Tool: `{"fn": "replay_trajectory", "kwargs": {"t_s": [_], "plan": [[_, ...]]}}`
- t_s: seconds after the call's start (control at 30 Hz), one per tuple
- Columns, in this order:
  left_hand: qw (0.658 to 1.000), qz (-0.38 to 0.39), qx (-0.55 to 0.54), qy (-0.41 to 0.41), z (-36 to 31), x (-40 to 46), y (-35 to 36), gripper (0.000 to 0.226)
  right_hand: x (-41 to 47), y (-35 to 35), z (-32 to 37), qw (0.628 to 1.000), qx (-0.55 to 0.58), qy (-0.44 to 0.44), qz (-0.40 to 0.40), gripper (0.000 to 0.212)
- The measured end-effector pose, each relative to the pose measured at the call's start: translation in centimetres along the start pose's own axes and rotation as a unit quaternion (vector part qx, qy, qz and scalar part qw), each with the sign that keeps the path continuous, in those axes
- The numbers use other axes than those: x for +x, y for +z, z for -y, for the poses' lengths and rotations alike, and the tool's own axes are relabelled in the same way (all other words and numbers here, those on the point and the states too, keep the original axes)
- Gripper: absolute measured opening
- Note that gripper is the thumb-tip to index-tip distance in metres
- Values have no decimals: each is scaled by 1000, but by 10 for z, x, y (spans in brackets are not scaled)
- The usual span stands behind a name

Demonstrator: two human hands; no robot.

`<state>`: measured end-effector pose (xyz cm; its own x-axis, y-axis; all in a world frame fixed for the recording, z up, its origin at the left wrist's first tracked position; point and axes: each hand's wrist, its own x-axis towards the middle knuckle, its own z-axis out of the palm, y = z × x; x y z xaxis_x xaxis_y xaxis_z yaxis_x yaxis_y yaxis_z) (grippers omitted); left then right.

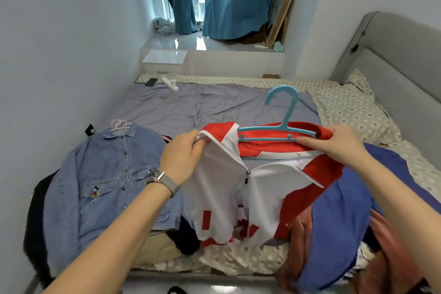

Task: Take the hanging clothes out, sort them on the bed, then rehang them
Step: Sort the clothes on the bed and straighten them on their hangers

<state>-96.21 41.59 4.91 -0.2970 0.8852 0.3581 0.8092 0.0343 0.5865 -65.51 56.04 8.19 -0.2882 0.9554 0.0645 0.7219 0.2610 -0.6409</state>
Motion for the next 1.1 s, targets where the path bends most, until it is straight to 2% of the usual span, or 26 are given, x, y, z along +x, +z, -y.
{"fn": "replay_trajectory", "kwargs": {"t_s": [0.1, 0.27, 0.43, 0.5, 0.6, 0.67, 0.77, 0.87, 0.97, 1.03, 1.1], "plan": [[995, -64, 7, -74, -6, -24, -37, 44, -7, 8, 25, 995, -55, -83, -10, 61], [983, -128, 27, -129, -5, -45, -96, 50, -30, 24, 80, 960, -146, -234, -43, 45], [981, -135, 39, -133, 8, -82, -135, 51, -58, 50, 115, 940, -217, -263, -14, 38], [976, -146, 46, -153, 18, -107, -148, 52, -73, 65, 131, 939, -226, -260, 24, 33], [971, -143, 26, -190, 46, -147, -168, 55, -100, 89, 168, 931, -209, -277, 111, 30], [968, -135, 6, -210, 70, -169, -182, 56, -117, 109, 193, 931, -155, -288, 164, 41], [968, -133, -8, -211, 89, -195, -203, 50, -140, 136, 227, 954, -30, -246, 171, 53], [968, -150, 33, -199, 89, -206, -226, 49, -155, 152, 265, 961, 103, -193, 168, 50], [963, -165, -13, -214, 99, -209, -255, 56, -157, 150, 300, 956, 76, -201, 201, 52], [951, -182, -53, -243, 115, -212, -278, 56, -153, 142, 310, 945, 27, -232, 229, 59], [941, -205, -77, -258, 132, -217, -302, 52, -151, 133, 313, 925, 9, -289, 246, 55]]}}
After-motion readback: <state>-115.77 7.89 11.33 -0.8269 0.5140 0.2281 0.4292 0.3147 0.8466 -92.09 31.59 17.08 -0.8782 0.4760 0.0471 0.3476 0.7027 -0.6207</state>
